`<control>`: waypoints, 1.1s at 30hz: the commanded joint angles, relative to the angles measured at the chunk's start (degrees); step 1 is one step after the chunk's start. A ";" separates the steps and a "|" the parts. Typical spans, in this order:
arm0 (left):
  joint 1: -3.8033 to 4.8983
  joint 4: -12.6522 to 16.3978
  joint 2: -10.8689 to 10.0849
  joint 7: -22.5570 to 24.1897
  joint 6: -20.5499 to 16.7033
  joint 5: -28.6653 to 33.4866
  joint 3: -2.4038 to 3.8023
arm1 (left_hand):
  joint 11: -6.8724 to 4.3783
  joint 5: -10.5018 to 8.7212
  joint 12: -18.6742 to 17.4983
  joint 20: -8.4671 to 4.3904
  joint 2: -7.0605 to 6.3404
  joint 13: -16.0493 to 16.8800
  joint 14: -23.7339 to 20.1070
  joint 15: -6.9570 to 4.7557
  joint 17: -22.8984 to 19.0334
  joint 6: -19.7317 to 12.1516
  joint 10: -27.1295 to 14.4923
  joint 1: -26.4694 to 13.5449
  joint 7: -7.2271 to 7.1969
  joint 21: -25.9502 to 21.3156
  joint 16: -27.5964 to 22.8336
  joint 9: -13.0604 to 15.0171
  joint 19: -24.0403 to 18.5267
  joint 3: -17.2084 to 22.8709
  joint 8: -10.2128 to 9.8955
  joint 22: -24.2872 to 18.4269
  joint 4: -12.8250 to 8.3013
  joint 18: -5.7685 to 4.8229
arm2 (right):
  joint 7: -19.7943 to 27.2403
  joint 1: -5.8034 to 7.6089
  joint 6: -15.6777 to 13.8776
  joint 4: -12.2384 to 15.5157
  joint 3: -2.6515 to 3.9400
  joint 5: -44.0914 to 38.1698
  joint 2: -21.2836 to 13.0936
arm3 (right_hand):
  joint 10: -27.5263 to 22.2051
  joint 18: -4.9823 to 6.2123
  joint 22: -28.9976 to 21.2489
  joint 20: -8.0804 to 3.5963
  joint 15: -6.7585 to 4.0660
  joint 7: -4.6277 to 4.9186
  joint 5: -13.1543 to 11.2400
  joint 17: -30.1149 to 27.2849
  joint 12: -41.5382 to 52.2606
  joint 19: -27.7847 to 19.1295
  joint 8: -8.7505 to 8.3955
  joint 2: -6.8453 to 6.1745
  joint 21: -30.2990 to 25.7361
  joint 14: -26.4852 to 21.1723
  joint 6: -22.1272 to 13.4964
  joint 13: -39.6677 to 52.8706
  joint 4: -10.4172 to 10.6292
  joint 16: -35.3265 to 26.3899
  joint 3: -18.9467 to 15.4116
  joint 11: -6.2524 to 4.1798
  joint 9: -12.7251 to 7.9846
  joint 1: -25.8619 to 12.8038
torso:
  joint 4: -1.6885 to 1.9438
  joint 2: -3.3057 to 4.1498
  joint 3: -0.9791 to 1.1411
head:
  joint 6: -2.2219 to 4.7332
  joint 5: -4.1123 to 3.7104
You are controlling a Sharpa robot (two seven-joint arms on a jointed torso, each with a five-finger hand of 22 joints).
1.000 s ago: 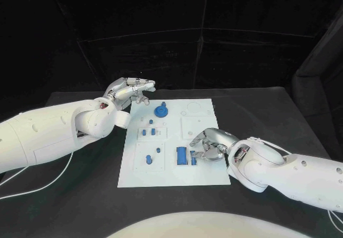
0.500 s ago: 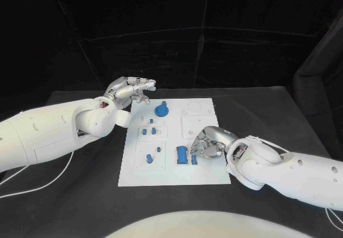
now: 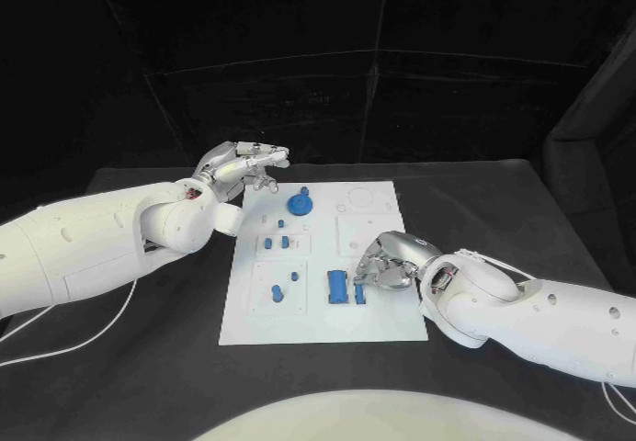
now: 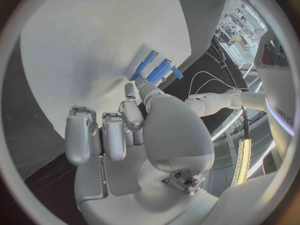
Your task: Assemble the parts on the task board
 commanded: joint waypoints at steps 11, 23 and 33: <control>0.07 0.01 -0.01 0.05 0.88 0.13 -0.06 | 0.03 0.12 0.18 0.15 -0.02 0.01 -0.39 -0.14 -0.06 -0.42 -0.25 0.36 0.17 -0.33 -0.20 -0.03 0.45 -0.12 -0.10 -0.07 -0.33 0.75 | 10.56 0.03 -7.19 1.78 0.00 8.80 -2.88 | -0.69 -0.60 1.67 -0.06 0.22 0.68 -0.27 7.58 -1.38 -0.17 -0.64 -0.38 -1.16 4.19 -2.43 -1.12 1.60 -1.02 -5.35 0.52 -0.74 -1.15 | 0.07 -0.17 -0.09 | 0.61 0.03; -0.27 -1.48 0.62 0.59 0.69 0.15 -1.07 | 0.38 0.12 0.71 0.68 -0.30 -0.03 -6.31 0.45 -6.78 -0.48 -0.66 0.12 0.37 -2.80 -4.98 0.00 -3.00 -1.09 0.09 -1.16 -0.26 0.57 | 29.90 2.05 -6.30 -1.83 0.06 41.62 -5.13 | -15.73 6.93 -41.40 1.93 2.31 2.79 -0.21 -36.81 -45.06 -21.51 -2.41 3.99 -35.53 -11.14 -6.83 -35.50 2.35 -43.28 -10.02 3.19 -2.04 5.24 | -0.68 -1.41 -0.14 | 3.62 -0.28; -1.68 -6.64 2.77 3.24 1.52 4.63 -1.30 | 1.85 0.03 -2.10 4.23 0.55 -0.86 -18.75 3.97 -19.10 -0.42 -2.47 0.29 0.60 -17.69 -27.62 -0.09 -17.18 -2.07 0.04 -10.35 0.16 0.16 | 43.19 4.90 -1.39 -17.86 0.42 65.73 2.36 | -17.87 6.71 -60.13 8.92 9.93 6.35 0.02 -57.29 -62.35 -30.80 -7.13 5.11 -63.77 -24.08 -8.34 -58.71 1.71 -75.79 -8.95 7.77 -2.12 7.69 | -1.53 -3.65 -0.54 | 7.73 -0.30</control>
